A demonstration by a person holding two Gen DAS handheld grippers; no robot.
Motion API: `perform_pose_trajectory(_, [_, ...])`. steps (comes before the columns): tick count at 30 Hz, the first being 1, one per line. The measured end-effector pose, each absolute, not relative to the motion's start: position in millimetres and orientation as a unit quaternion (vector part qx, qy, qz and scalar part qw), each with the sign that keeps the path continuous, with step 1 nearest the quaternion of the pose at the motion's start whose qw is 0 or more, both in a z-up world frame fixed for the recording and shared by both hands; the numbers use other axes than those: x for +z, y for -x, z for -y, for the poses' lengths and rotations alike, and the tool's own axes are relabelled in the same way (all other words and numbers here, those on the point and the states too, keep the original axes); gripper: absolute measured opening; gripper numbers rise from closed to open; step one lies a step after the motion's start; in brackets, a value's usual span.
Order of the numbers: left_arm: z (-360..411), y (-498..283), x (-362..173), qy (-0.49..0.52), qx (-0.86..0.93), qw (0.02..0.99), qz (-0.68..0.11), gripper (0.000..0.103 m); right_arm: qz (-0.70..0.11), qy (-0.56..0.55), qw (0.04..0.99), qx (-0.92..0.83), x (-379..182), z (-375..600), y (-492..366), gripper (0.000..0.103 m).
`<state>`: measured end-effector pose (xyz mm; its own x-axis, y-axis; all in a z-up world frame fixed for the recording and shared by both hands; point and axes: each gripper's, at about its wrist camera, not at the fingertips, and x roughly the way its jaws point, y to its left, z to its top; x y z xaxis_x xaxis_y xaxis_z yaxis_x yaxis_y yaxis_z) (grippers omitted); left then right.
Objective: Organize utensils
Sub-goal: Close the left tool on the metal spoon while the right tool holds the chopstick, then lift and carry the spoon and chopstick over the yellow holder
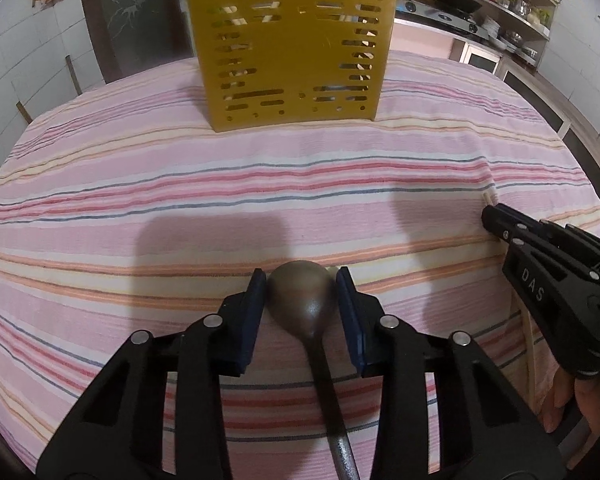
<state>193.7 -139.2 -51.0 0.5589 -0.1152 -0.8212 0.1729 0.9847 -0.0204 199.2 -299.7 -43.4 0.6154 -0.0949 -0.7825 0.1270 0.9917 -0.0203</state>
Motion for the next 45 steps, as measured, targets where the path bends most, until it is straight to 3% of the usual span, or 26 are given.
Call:
perform_pose_trajectory(10, [116,-191,-30,-0.029,-0.070,0.901,-0.426,0.035,-0.388,-0.055,0.920,-0.029,-21,297,-186,0.006])
perform_pose_trajectory(28, [36,-153,35,-0.041,-0.020,0.957,-0.288,0.035,-0.214,-0.037,0.976,0.013,37,245,-147,0.006])
perform_pose_trajectory(45, [18,-154,43,-0.012,-0.046,0.965,-0.259,0.035,-0.177,-0.032,0.984,0.005,56,242,-145,0.006])
